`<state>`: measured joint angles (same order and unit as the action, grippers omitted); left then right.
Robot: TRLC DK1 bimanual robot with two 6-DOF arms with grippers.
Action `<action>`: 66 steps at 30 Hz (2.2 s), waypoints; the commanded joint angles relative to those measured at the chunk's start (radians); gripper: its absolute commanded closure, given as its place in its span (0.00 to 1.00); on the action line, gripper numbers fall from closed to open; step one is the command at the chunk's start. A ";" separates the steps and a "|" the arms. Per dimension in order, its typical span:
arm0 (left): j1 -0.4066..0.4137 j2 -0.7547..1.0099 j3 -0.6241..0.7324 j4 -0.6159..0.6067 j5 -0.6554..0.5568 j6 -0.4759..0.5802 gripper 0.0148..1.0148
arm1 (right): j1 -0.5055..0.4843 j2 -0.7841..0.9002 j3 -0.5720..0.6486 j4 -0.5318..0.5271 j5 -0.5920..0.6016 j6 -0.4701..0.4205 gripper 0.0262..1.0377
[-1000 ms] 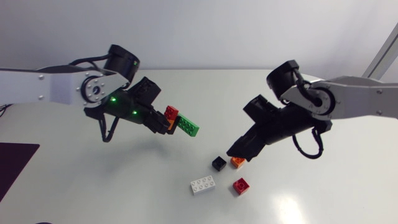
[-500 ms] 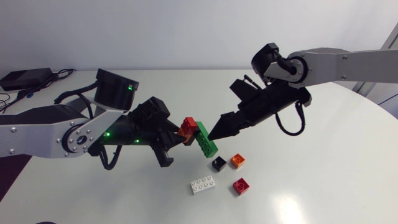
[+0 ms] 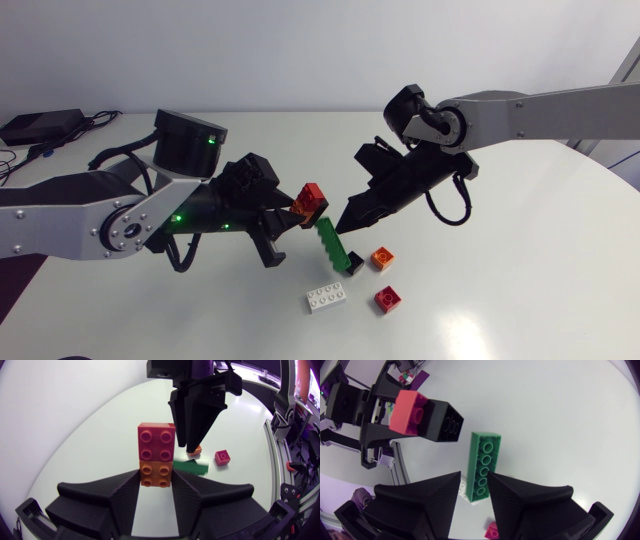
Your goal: Disassemble duplo
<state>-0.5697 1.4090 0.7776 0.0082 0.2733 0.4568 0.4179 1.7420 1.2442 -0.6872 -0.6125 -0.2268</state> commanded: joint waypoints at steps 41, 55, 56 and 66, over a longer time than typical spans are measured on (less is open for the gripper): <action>0.142 0.285 0.459 -0.821 0.759 0.365 0.83 | -0.070 -0.141 -0.083 -0.150 -0.395 -0.534 0.05; 0.105 0.297 0.473 -0.856 0.777 0.393 0.83 | -0.031 -0.147 -0.100 -0.144 -0.397 -0.533 0.24; 0.105 0.295 0.471 -0.858 0.777 0.393 0.83 | -0.027 -0.150 -0.103 -0.141 -0.397 -0.533 0.35; 0.105 0.285 0.474 -0.913 0.797 0.430 0.83 | 0.010 -0.196 -0.161 -0.130 -0.388 -0.571 0.78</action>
<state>-0.4595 1.6875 1.2236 -0.8875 1.0275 0.8429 0.4156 1.5635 1.1210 -0.8124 -1.0065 -0.7547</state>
